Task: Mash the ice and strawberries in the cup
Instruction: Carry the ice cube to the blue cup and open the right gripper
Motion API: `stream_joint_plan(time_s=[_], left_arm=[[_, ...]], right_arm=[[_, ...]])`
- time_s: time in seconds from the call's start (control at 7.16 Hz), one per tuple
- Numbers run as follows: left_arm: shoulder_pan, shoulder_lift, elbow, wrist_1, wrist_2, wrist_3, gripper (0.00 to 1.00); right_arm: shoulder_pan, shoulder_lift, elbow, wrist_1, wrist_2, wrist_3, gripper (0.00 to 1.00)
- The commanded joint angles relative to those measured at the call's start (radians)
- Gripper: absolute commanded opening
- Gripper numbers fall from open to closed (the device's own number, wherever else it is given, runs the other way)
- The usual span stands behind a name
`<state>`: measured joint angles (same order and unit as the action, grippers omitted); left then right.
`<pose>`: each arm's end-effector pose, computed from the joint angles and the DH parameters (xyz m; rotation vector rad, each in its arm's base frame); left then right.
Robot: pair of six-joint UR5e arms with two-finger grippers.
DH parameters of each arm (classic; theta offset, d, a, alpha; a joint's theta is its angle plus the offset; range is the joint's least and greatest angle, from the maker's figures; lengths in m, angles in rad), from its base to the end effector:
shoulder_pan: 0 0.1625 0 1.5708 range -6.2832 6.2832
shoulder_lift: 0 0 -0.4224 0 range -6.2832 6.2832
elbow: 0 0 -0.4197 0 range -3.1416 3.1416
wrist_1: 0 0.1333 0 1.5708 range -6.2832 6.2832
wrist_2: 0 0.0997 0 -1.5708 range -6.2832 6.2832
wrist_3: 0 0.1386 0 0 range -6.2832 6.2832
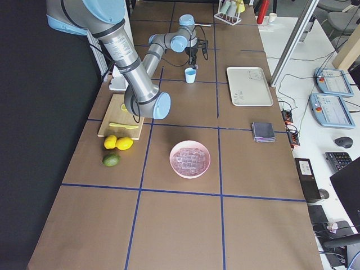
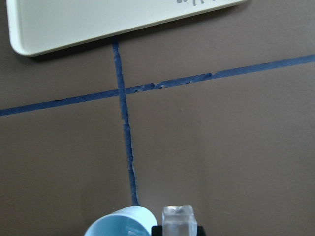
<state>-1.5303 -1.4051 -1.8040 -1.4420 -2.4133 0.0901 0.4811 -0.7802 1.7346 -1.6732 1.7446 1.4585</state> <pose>-0.0119 -0.4438 0.6490 -0.0367 0.8437 0.0969 -0.5799 -0.4261 0.1320 0.0927 -0.8630 0.2714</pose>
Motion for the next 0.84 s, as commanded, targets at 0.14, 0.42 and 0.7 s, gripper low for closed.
stream_joint_plan(time_s=[0.14, 0.42, 0.7], left_arm=[[0.018, 0.0, 0.0, 0.0, -0.001, 0.0, 1.0], [0.018, -0.002, 0.0, -0.001, -0.001, 0.0, 1.0], [0.018, -0.002, 0.0, -0.002, -0.001, 0.0, 1.0]], right_arm=[[-0.027, 0.061, -0.099, 0.004, -0.019, 0.036, 0.58], [-0.041, 0.059, -0.099, 0.004, -0.039, 0.026, 0.98], [-0.041, 0.059, -0.099, 0.004, -0.039, 0.026, 0.98]])
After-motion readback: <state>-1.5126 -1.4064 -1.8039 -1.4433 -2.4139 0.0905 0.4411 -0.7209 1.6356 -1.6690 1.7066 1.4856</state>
